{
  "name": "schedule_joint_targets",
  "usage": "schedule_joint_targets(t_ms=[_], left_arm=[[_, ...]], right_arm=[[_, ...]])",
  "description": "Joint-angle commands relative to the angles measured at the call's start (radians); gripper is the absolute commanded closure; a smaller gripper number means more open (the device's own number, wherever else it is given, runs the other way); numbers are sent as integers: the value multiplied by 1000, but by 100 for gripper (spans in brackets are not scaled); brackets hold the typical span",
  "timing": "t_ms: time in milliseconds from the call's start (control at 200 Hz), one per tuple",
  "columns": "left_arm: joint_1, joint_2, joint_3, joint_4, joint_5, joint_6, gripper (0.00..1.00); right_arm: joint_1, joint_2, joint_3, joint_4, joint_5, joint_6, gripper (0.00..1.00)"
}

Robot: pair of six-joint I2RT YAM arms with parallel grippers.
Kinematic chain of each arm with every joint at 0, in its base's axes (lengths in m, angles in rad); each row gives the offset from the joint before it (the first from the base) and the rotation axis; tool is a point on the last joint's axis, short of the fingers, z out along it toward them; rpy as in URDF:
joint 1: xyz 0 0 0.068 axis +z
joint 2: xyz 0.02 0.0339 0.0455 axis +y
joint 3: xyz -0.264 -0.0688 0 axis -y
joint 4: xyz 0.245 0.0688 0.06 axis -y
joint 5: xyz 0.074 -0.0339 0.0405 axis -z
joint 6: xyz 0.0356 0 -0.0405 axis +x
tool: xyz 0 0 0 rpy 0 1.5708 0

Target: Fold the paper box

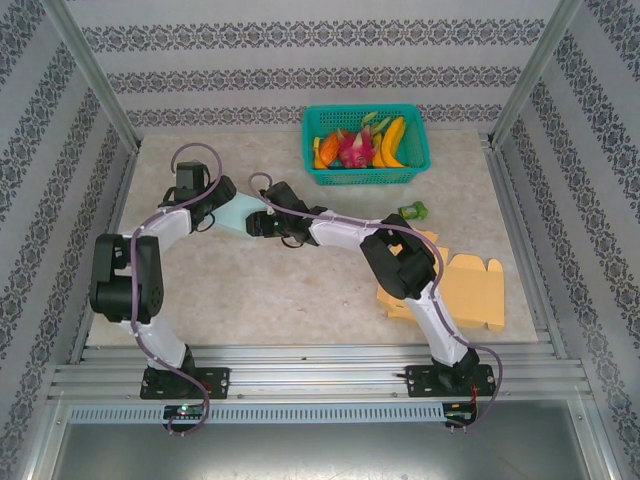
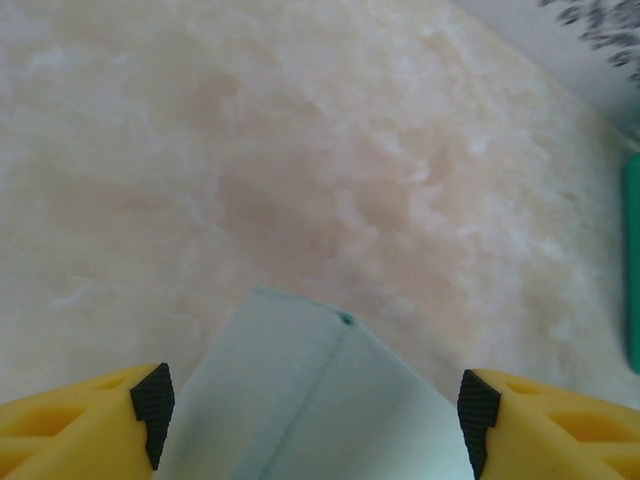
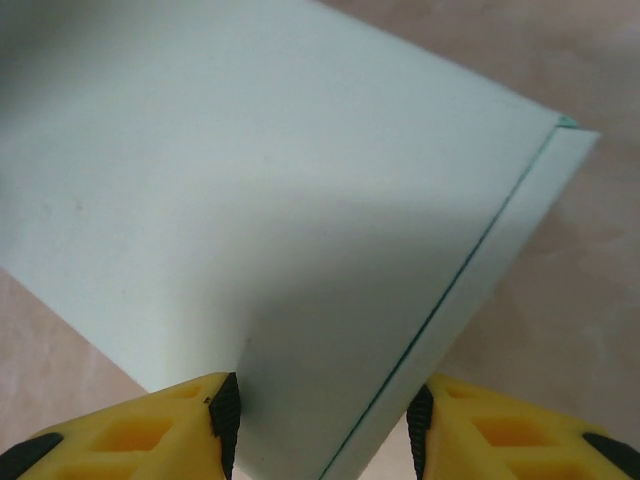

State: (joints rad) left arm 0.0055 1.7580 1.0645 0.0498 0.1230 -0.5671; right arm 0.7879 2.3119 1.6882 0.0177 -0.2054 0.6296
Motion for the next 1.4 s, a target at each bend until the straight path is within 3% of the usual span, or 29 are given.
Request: schedule_joint_targets(t_ms=[0, 210, 375, 580, 744, 844, 954, 1134, 1264, 1394], left_arm=[[3, 59, -21, 22, 102, -7, 24], [43, 54, -93, 86, 72, -45, 21], [58, 14, -82, 40, 52, -33, 16], [64, -172, -74, -80, 18, 37, 7], [51, -396, -171, -106, 12, 29, 8], [-15, -554, -227, -140, -32, 30, 9], [-159, -703, -230, -277, -139, 49, 10], [-393, -952, -325, -498, -224, -34, 11], [-439, -1099, -427, -593, -94, -40, 11], [-456, -1242, -512, -648, -91, -36, 11]], right_arm=[[23, -3, 75, 91, -52, -29, 51], [-14, -25, 45, 49, -54, -66, 47], [-31, -104, -49, 40, -33, -97, 45], [-37, -287, -189, -65, 50, -182, 43], [-31, -518, -303, -236, 191, -307, 43], [-34, -640, -334, -389, 315, -374, 43], [-39, -744, -340, -541, 466, -491, 44], [-26, -896, -388, -702, 565, -917, 40], [-30, -958, -469, -867, 611, -1126, 26], [-53, -980, -522, -1039, 530, -1244, 25]])
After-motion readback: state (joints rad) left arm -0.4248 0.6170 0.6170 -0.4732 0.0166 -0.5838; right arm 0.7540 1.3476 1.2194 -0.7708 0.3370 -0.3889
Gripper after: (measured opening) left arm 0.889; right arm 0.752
